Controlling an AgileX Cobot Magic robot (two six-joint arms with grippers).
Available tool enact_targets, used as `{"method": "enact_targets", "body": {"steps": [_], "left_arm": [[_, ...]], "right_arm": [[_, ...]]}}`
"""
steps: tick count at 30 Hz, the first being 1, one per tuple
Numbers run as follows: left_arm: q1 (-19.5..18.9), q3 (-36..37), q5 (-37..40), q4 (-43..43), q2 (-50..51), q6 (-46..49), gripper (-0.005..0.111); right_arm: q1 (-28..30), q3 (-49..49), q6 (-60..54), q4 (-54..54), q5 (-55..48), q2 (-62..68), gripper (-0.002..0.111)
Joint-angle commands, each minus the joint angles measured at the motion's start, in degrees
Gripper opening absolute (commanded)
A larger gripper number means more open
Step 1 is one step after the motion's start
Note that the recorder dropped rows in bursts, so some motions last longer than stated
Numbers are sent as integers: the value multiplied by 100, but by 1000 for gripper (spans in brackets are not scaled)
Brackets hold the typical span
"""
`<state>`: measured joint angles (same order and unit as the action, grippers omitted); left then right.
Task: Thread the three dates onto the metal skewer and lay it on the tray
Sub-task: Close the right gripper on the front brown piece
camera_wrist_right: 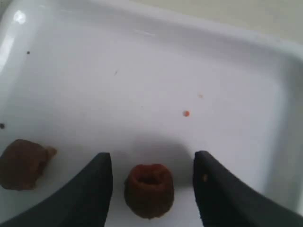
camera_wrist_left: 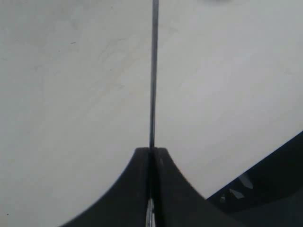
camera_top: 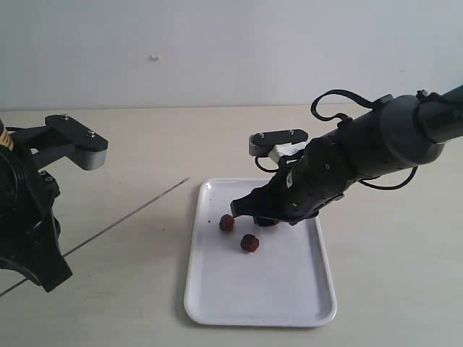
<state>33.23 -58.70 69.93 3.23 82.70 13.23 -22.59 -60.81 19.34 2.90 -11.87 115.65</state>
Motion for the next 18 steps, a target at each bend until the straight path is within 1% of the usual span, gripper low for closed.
{"method": "enact_targets", "body": {"steps": [1,13,18], "left_arm": [[-9,5,3,21,2,-24,0],[-9,5,3,21,2,-24,0],[-9,5,3,21,2,-24,0]], "right_arm": [[-8,50,31,37,89,7,51],[-8,50,35,49,-188,7,50],[-8,50,35,40,-261,7,45]]}}
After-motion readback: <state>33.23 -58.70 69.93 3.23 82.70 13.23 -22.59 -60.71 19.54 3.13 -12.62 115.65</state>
